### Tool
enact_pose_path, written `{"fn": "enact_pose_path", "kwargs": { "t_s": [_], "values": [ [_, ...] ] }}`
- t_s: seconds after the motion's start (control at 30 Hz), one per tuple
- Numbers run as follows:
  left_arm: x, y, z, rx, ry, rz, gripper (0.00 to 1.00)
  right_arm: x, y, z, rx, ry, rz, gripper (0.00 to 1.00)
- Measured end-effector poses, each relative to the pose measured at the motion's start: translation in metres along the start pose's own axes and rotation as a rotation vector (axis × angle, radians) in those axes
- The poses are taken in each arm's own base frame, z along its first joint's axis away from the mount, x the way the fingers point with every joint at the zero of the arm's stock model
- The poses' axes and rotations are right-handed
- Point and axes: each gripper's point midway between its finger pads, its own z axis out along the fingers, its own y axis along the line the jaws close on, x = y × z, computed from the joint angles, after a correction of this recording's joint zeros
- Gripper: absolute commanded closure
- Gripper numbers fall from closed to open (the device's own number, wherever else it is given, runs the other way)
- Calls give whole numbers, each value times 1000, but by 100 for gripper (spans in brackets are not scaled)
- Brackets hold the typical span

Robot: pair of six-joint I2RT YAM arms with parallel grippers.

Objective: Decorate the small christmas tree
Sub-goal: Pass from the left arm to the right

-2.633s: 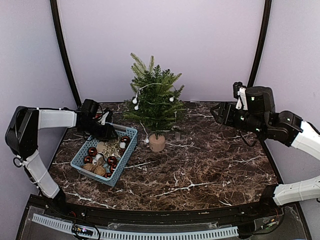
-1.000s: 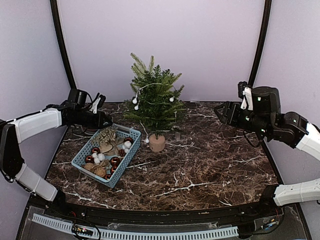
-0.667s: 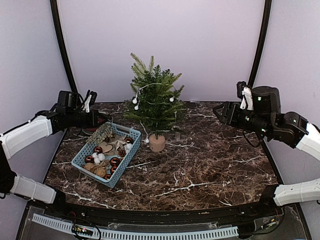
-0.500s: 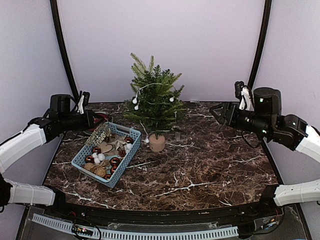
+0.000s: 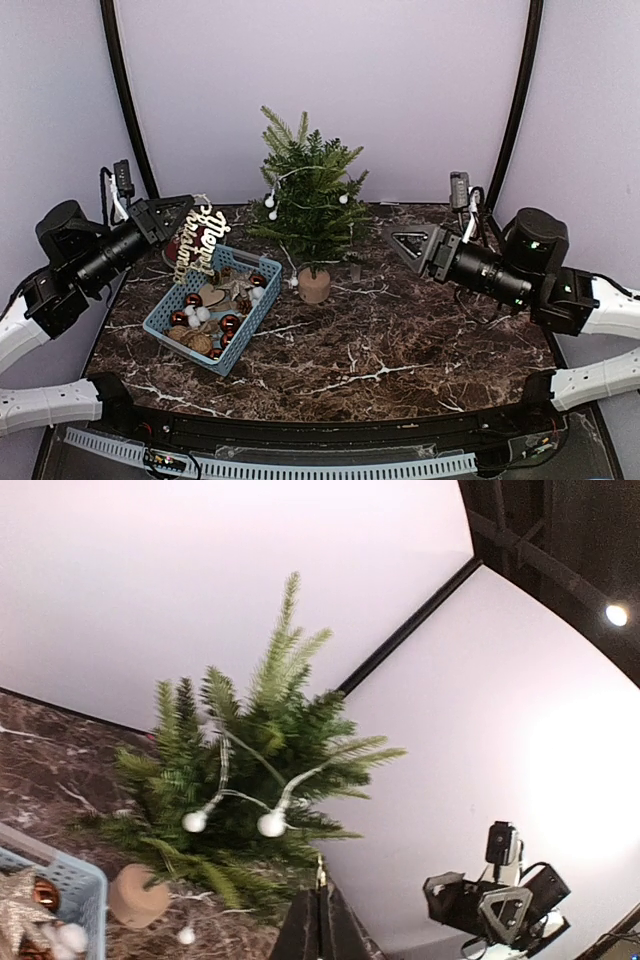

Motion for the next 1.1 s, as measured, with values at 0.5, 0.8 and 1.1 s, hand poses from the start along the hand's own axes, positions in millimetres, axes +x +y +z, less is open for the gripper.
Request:
{"fn": "enact_pose_path", "kwargs": {
  "t_s": [0.5,0.8,1.1],
  "values": [
    [18,-124,37,254,-105,-58,100,51,100,72,-237,87,-79,26],
    [10,-144,33,314,-179,-123,100,49,136,90,-368,83,-121,46],
    [-1,-138,20,328,-219,-198,100,37,166,102,-457,79,-174,78]
  ]
}}
